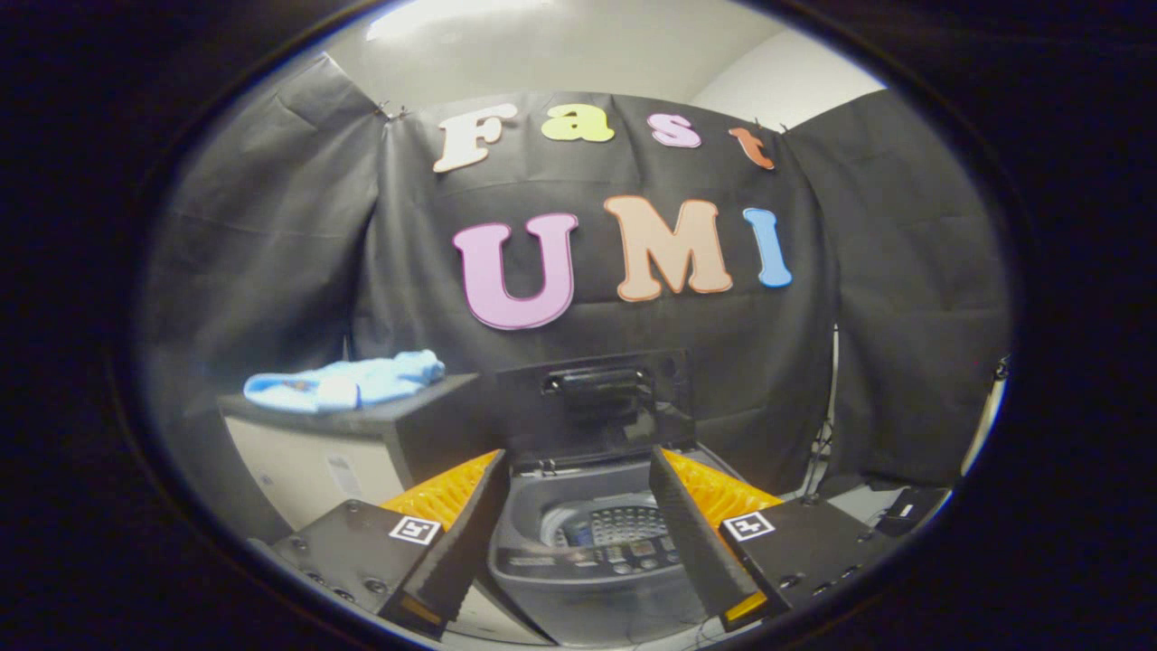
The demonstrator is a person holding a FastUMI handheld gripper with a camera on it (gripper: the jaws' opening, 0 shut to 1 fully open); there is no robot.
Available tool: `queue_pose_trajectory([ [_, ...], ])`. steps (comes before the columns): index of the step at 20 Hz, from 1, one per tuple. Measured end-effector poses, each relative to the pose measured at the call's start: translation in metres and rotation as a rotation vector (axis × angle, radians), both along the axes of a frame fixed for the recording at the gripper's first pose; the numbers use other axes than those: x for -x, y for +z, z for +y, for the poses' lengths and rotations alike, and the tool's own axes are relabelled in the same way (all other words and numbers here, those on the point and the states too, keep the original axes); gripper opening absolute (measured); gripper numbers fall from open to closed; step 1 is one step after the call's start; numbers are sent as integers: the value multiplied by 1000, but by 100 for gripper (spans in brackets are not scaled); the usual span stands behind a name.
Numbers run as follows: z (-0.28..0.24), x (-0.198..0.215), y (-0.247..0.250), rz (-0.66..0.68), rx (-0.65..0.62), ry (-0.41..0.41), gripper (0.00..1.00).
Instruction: Put the clothes into the washing machine and then close the washing machine lid.
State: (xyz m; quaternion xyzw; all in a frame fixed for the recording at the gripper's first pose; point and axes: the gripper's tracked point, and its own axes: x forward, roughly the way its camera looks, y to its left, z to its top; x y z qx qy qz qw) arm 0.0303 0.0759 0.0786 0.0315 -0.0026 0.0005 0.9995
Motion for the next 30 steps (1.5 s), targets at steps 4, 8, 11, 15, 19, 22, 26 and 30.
queue_pose_trajectory([
  [4,74,-31,39,85,-50,57,97],
  [8,161,-67,67,134,-73,184,98],
  [11,213,-97,74,162,23,224,98],
  [15,251,-146,58,257,180,195,98],
  [19,281,-173,25,405,222,178,99],
  [22,299,-181,-8,541,224,194,98],
  [26,305,-191,-36,649,199,161,84],
  [30,310,-200,-38,649,213,247,32],
])
